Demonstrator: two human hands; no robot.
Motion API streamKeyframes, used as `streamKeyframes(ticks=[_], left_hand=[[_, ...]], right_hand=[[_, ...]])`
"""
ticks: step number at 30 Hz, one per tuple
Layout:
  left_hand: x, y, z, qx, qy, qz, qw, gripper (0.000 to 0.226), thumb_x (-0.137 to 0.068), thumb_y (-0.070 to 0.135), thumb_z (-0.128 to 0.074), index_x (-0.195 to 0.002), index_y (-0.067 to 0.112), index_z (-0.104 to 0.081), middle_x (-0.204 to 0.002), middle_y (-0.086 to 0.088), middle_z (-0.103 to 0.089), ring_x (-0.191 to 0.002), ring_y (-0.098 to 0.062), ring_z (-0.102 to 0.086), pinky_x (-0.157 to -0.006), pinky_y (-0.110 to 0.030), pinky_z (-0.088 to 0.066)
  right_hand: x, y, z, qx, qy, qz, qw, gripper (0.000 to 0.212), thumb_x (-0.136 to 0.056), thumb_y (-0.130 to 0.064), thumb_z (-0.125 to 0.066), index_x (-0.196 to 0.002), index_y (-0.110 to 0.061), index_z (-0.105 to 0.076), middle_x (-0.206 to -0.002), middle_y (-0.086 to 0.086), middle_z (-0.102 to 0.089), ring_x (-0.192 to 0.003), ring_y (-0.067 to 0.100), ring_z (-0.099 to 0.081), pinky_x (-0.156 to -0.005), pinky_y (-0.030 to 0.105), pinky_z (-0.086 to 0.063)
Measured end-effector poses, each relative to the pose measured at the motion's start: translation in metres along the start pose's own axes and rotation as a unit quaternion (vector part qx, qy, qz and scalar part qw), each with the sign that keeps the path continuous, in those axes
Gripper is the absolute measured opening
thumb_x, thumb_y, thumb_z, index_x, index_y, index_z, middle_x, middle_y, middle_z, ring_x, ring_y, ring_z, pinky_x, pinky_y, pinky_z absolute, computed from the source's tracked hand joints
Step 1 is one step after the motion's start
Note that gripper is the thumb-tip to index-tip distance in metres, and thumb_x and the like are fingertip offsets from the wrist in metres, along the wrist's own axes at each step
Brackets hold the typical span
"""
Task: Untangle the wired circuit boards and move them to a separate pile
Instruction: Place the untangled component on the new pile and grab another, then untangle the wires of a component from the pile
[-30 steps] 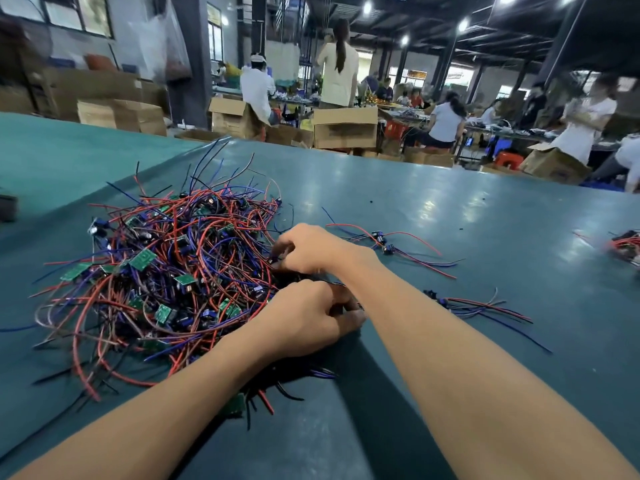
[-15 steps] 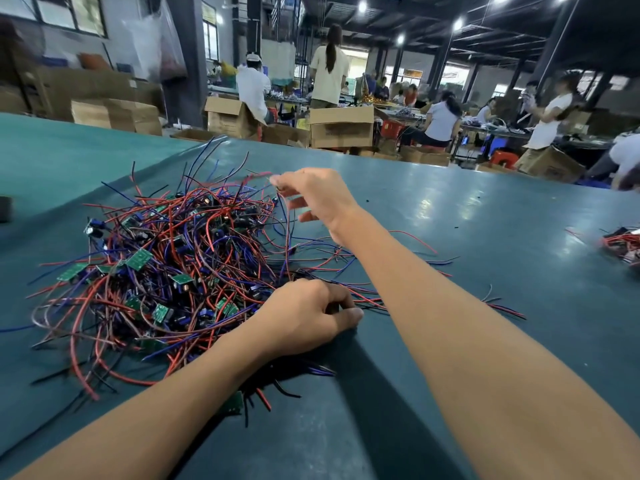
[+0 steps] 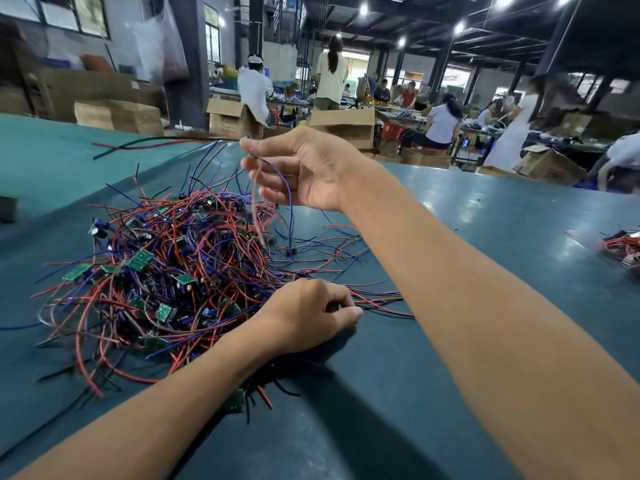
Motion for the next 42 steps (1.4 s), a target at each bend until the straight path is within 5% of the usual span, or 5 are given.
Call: streamKeyframes(ticks=[10, 19, 26, 30, 42], left_hand=[[0.003, 0.002, 0.003, 0.015, 0.011, -0.021, 1.000, 0.019, -0.094, 0.046, -0.062, -0.084, 0.032, -0.069, -0.066, 0.010, -0.063, -0.072, -0.014, -0.063, -0.073, -0.029, -0.049], [0.003, 0.000, 0.007, 0.116, 0.026, -0.035, 0.992, 0.030, -0.096, 0.035, -0.064, -0.066, 0.036, -0.061, -0.053, 0.013, -0.056, -0.049, 0.000, -0.049, -0.056, -0.020, -0.040], [0.001, -0.002, 0.014, 0.543, 0.076, -0.014, 0.836, 0.026, -0.089, 0.021, -0.055, -0.100, 0.027, -0.079, -0.075, 0.000, -0.066, -0.056, -0.010, -0.053, -0.044, -0.020, -0.038], [0.001, -0.001, 0.012, 0.499, 0.075, -0.016, 0.863, 0.027, -0.095, 0.025, -0.056, -0.109, 0.023, -0.079, -0.095, 0.003, -0.072, -0.070, -0.010, -0.058, -0.048, -0.023, -0.042], [0.006, 0.002, 0.010, 0.445, 0.071, 0.003, 0.893, 0.030, -0.089, 0.038, -0.066, -0.103, 0.015, -0.080, -0.070, 0.006, -0.059, -0.065, -0.016, -0.045, -0.059, -0.030, -0.034]], right_hand=[[0.040, 0.028, 0.004, -0.020, -0.065, -0.151, 0.986, 0.011, -0.094, -0.018, -0.065, -0.087, -0.019, -0.057, -0.097, 0.003, -0.073, -0.040, 0.002, -0.033, -0.035, 0.013, -0.020], [0.087, 0.054, 0.029, -0.156, -0.073, -0.046, 0.984, 0.027, -0.081, -0.021, -0.070, -0.104, -0.008, -0.069, -0.089, 0.003, -0.072, -0.061, 0.008, -0.060, -0.047, 0.016, -0.048], [0.112, 0.085, 0.061, -0.053, 0.092, 0.118, 0.987, 0.034, -0.071, -0.014, -0.080, -0.096, -0.008, -0.058, -0.076, 0.010, -0.066, -0.064, 0.024, -0.067, -0.056, 0.032, -0.057], [0.116, 0.113, 0.062, -0.042, 0.130, 0.087, 0.987, 0.033, -0.075, -0.014, -0.078, -0.096, -0.009, -0.052, -0.071, 0.014, -0.063, -0.055, 0.025, -0.063, -0.055, 0.038, -0.058], [0.122, 0.145, 0.047, -0.064, 0.050, 0.102, 0.991, 0.017, -0.093, -0.019, -0.063, -0.089, -0.010, -0.077, -0.084, 0.018, -0.073, -0.063, 0.027, -0.069, -0.060, 0.037, -0.059]])
Point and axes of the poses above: each hand's wrist, its own x-axis away from the middle knuckle, its own z-axis out of the back of the hand, y = z × x, the point moved 1 cm from there along -x, towards the middle knuckle
